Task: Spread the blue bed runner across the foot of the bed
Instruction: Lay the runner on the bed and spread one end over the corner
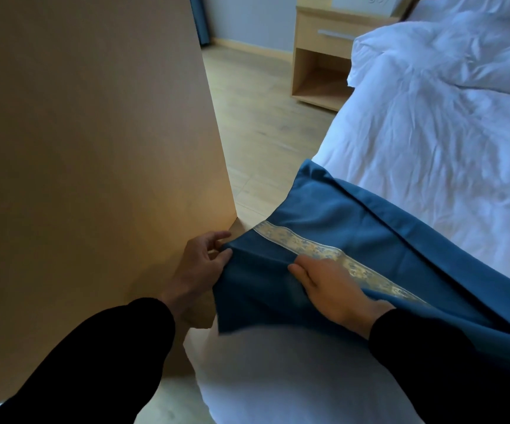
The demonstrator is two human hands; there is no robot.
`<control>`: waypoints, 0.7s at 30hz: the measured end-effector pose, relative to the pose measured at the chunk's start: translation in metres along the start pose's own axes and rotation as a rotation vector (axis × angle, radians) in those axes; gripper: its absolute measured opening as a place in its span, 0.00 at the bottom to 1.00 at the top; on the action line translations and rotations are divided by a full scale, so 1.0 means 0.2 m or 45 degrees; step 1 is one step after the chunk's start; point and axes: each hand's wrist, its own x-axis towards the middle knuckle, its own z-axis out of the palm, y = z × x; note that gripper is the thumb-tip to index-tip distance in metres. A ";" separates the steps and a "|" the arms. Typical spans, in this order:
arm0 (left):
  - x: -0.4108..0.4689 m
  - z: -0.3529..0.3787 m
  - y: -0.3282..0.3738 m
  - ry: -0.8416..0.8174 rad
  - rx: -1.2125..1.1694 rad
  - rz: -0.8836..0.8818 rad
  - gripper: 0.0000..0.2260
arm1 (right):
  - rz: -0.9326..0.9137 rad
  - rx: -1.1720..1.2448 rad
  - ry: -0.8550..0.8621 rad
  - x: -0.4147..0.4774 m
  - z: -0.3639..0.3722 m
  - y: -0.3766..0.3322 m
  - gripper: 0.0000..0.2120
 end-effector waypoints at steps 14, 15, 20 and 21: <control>-0.26 0.13 -0.39 -0.263 0.084 -0.310 0.27 | -0.018 -0.648 -0.082 -0.23 0.35 0.02 0.27; -0.28 0.13 -0.39 -0.257 0.123 -0.301 0.24 | -0.001 -0.660 -0.110 -0.23 0.36 0.02 0.28; -0.28 0.10 -0.42 -0.114 0.172 -0.264 0.12 | -0.122 -0.684 -0.138 -0.23 0.35 -0.04 0.35; -0.29 0.09 -0.42 -0.091 0.178 -0.275 0.12 | -0.140 -0.697 -0.143 -0.24 0.35 -0.05 0.34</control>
